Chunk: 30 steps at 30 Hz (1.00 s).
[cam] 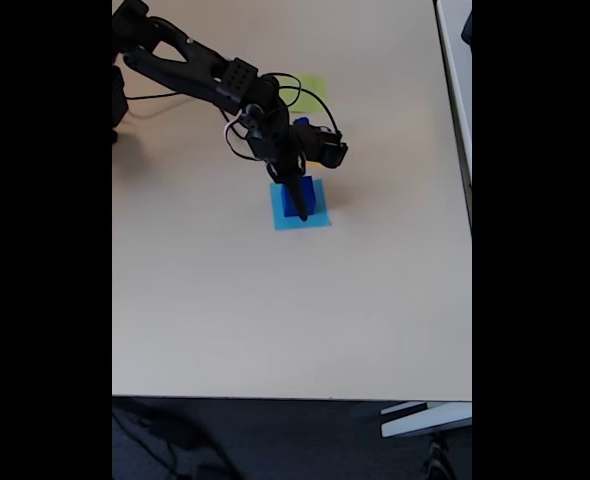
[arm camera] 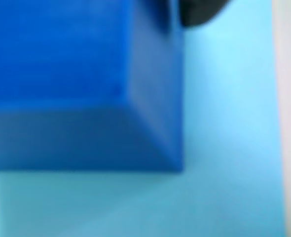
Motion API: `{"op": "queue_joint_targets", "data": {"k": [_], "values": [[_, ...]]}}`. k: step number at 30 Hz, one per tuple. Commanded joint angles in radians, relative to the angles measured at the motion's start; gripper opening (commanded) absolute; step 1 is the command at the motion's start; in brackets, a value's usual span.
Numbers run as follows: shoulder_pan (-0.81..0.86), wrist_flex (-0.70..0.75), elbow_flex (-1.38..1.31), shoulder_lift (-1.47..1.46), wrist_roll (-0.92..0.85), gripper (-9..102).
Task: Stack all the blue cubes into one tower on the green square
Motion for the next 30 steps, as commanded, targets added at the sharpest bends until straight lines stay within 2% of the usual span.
{"op": "queue_joint_targets", "data": {"k": [1, 30], "values": [[0.005, -0.015, -0.052, 0.012, -0.005, 44], [-0.012, -0.018, -0.038, 0.005, 0.006, 21]]}}
